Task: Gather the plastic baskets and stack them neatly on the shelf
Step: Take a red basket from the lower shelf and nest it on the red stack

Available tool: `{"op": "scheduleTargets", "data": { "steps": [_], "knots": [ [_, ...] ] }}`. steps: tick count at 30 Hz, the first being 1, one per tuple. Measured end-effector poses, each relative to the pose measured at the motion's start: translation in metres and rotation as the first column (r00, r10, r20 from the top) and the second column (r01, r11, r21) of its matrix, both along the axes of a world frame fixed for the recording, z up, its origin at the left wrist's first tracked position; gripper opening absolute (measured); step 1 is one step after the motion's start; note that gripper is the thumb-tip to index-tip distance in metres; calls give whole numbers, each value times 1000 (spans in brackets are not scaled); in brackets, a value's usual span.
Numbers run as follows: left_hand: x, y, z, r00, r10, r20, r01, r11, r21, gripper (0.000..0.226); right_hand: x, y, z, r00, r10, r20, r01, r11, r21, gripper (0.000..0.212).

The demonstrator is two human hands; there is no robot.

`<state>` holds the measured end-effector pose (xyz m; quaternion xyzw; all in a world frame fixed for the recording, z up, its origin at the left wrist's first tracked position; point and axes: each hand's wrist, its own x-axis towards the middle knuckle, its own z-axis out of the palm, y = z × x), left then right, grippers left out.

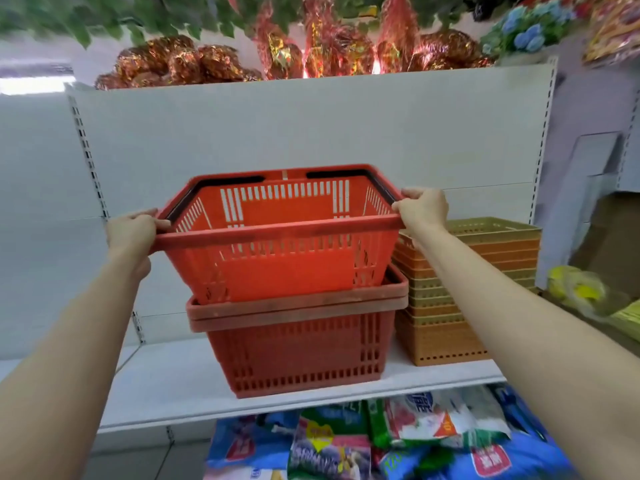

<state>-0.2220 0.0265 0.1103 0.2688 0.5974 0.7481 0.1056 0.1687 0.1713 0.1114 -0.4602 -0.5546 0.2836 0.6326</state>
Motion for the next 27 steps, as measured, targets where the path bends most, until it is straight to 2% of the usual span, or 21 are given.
{"op": "scheduleTargets", "data": {
  "steps": [3, 8, 11, 12, 14, 18, 21, 22, 24, 25, 27],
  "knots": [
    [-2, 6, 0, 993, -102, 63, 104, 994, -31, 18, -5, 14, 5, 999, 18, -51, -21, 997, -72, 21],
    [-4, 17, -6, 966, -243, 86, 246, 969, -30, 44, -11, 31, 8, 985, 50, -164, -69, 991, -115, 19],
    [-6, 28, -17, 963, -262, 56, 266, 961, -72, 26, -12, 44, 5, 979, 34, -201, -60, 990, -129, 11],
    [-8, 31, -23, 962, -269, 44, 272, 959, -84, 23, -12, 45, 2, 981, 24, -192, -50, 990, -133, 9],
    [-13, 32, -38, 960, -279, 20, 280, 954, -108, 20, -12, 40, -13, 993, 31, -111, -46, 990, -132, 19],
    [-10, 25, -63, 936, -334, -109, 316, 936, -157, 27, -7, 32, -56, 1000, 17, 11, -15, 992, -124, 28],
    [-5, 19, -88, 915, -381, -131, 333, 899, -284, 27, -1, 36, -79, 988, -25, 151, 46, 989, -141, 31],
    [-4, 15, -98, 902, -410, -134, 343, 871, -351, 36, 1, 35, -88, 977, -18, 214, 49, 989, -141, 32],
    [-3, 8, -123, 908, -391, -150, 297, 853, -429, 79, 9, 25, -113, 952, 6, 305, 25, 995, -100, 38],
    [4, 3, -135, 924, -336, -180, 241, 881, -408, 93, 13, 17, -128, 948, 24, 317, -8, 999, -50, 44],
    [30, -4, -154, 932, -170, -321, 70, 951, -300, 105, 19, 1, -158, 946, 79, 315, -99, 994, 46, 59]
  ]
}}
